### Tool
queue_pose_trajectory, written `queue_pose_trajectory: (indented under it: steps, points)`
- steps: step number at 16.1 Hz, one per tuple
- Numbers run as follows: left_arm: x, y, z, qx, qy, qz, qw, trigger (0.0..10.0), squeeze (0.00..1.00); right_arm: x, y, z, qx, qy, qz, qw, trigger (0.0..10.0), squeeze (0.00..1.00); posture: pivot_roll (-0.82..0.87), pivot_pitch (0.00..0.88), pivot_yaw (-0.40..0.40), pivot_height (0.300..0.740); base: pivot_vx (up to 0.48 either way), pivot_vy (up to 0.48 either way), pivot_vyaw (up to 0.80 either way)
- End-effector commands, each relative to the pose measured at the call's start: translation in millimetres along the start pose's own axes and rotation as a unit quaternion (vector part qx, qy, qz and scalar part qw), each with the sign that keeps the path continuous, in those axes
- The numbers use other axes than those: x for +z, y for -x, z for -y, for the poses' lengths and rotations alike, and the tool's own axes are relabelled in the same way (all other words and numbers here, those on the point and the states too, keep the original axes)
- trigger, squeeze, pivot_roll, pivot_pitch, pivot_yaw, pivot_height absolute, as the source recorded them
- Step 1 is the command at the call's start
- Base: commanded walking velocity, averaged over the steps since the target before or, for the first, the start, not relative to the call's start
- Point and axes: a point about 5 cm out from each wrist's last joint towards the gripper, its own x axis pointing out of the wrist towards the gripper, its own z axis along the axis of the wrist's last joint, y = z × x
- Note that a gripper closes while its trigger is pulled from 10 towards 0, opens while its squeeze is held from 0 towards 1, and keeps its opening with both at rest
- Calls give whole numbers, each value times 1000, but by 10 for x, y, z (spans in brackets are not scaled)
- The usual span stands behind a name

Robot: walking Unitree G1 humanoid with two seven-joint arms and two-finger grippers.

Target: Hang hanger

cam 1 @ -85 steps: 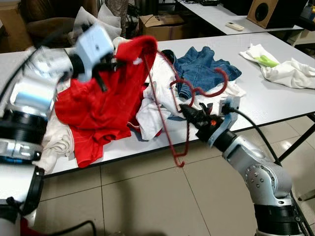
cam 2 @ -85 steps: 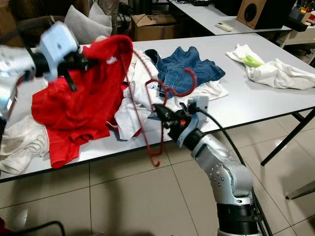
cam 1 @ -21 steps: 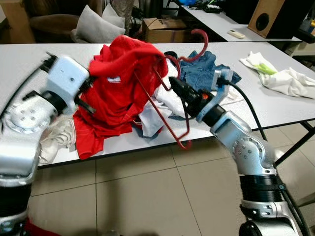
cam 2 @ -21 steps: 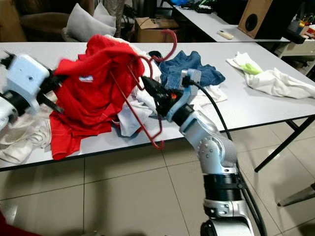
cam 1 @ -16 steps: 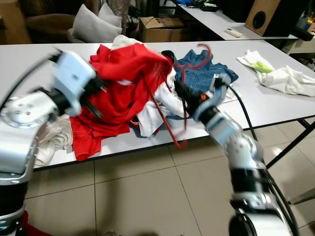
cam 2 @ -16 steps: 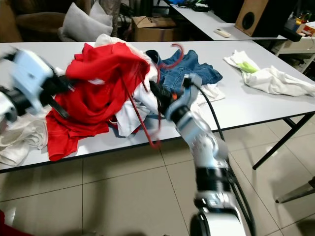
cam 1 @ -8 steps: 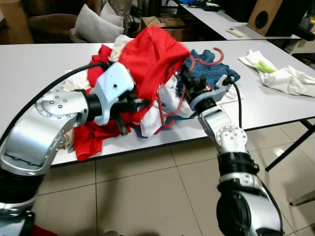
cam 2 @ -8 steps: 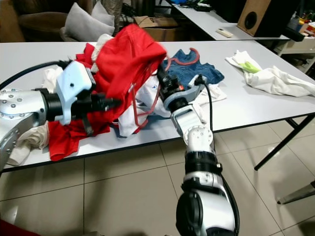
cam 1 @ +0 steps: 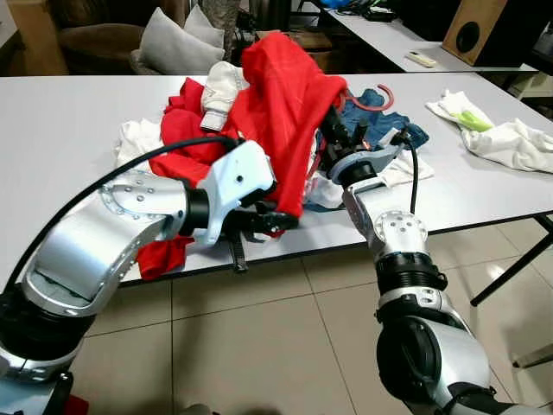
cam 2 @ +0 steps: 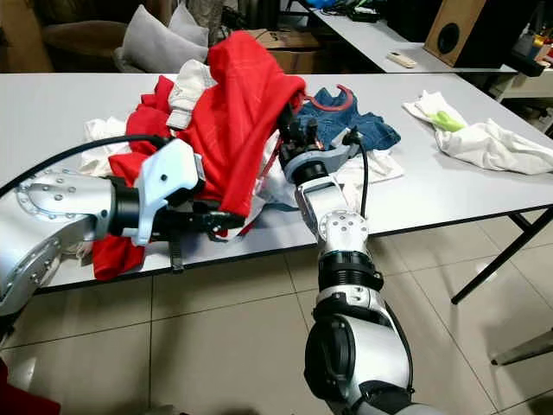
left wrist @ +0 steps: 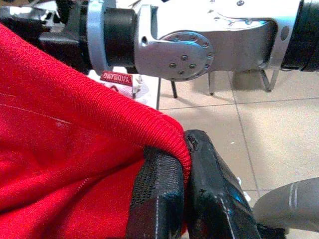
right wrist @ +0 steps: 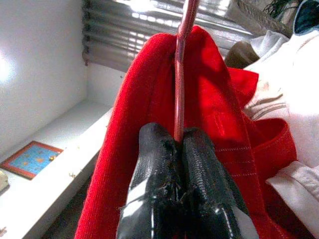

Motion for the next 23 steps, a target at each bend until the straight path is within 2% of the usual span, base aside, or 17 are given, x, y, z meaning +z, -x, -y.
queue_pose_trajectory:
  steps: [1, 4, 5, 6, 8, 9, 11, 12, 14, 15, 16, 18, 19, 20, 21, 22, 23]
  points:
    - [86, -55, 98, -35, -1, 20, 999, 510, 0, -379, -157, -198, 36, -49, -16, 998, 10000, 0, 38, 0, -78, 740, 0, 0, 0]
    - [317, -121, 137, -55, 23, 97, 993, 353, 0, -499, -162, -146, 17, 16, -46, 999, 10000, 0, 42, 0, -88, 740, 0, 0, 0]
    - [426, -117, 86, -45, 31, 128, 990, 667, 0, -579, -149, -99, 3, 77, -71, 994, 10000, 0, 42, 0, -86, 740, 0, 0, 0]
    - [523, -93, 3, -26, 38, 154, 987, 471, 0, -651, -126, -52, -8, 135, -95, 986, 10000, 0, 41, 0, -85, 740, 0, 0, 0]
    - [600, 21, -231, 38, 25, 151, 987, 980, 0, -649, -75, -30, -12, 151, -101, 983, 10000, 0, 39, 0, -84, 740, 0, 0, 0]
    - [605, 54, -287, 54, 21, 145, 988, 1020, 0, -630, -61, -26, -14, 153, -101, 983, 10000, 0, 39, 0, -85, 740, 0, 0, 0]
    - [651, 232, -608, 140, 10, 128, 982, 510, 0, -505, 36, -28, -18, 180, -99, 978, 10000, 0, 28, 0, -71, 740, 0, 0, 0]
    - [659, 254, -643, 149, 7, 126, 981, 510, 0, -487, 47, -32, -18, 184, -98, 978, 10000, 0, 24, 0, -68, 740, 0, 0, 0]
    - [724, 414, -899, 232, -16, 118, 965, 902, 0, -400, 105, -118, -11, 191, -98, 977, 10000, 0, 5, 0, -45, 740, 0, 0, 0]
    - [861, 597, -1063, 290, -32, 142, 946, 1569, 0, -449, 140, -233, 13, 231, -128, 964, 10000, 0, -4, 0, -38, 740, 0, 0, 0]
    - [956, 683, -1118, 304, -41, 159, 938, 784, 0, -469, 156, -292, 16, 236, -132, 963, 10000, 0, -8, 0, -36, 740, 0, 0, 0]
    - [1131, 703, -1011, 257, -65, 197, 944, 2196, 0, -482, 152, -366, 20, 233, -134, 963, 10000, 0, -19, 0, -39, 740, 0, 0, 0]
    - [1167, 698, -980, 248, -63, 208, 944, 1961, 0, -494, 162, -412, 32, 227, -140, 963, 10000, 0, -22, 0, -44, 740, 0, 0, 0]
    - [1096, 623, -915, 229, -46, 197, 952, 980, 0, -517, 199, -479, 52, 219, -154, 962, 10000, 0, -28, 0, -45, 740, 0, 0, 0]
    - [878, 505, -803, 197, -35, 152, 968, 2196, 0, -499, 233, -466, 51, 240, -160, 956, 10000, 0, -30, 0, -49, 740, 0, 0, 0]
    - [619, 391, -683, 180, -4, 122, 976, 3765, 0, -448, 296, -443, 47, 247, -160, 955, 10000, 0, -33, 0, -51, 740, 0, 0, 0]
    - [433, 320, -576, 179, 22, 105, 978, 7765, 0, -402, 359, -411, 38, 245, -158, 956, 10000, 0, -40, 0, -60, 740, 0, 0, 0]
